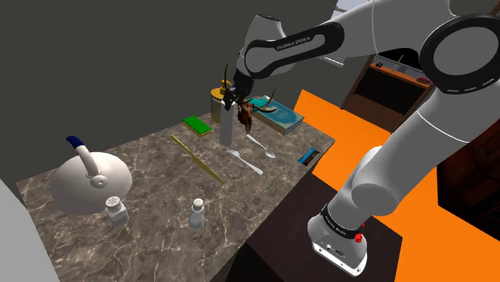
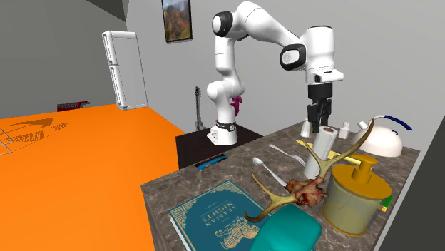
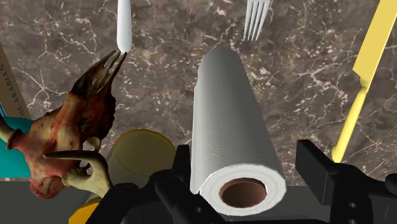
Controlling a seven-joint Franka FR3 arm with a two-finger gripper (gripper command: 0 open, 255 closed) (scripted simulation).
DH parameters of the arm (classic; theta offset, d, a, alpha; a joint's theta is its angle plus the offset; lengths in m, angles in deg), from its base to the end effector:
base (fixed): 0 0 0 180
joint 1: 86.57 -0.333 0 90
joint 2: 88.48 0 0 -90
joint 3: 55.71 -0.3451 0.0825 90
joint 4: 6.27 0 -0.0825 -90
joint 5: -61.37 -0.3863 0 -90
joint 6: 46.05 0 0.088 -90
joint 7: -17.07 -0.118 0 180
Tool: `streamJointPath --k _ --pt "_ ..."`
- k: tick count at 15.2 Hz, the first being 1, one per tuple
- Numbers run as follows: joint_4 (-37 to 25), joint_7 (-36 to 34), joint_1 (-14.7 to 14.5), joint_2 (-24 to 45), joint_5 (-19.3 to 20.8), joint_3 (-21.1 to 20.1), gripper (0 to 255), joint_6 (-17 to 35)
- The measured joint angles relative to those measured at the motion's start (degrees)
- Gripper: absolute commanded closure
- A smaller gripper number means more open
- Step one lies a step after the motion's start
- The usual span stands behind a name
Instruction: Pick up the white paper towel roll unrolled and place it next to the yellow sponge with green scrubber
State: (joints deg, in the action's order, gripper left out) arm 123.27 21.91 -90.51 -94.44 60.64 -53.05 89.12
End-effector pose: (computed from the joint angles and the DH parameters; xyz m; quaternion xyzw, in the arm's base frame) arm 0.5235 0.0116 0.4419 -0.9937 -0.0490 -0.1011 0.0042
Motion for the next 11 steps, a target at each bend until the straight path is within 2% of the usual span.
streamJointPath --k 5,11 --pt "0.00 0.00 0.00 0.00 0.00 0.00 0 0.00" --pt "-2.50 -0.08 0.11 -4.07 0.28 0.04 0 -6.50"
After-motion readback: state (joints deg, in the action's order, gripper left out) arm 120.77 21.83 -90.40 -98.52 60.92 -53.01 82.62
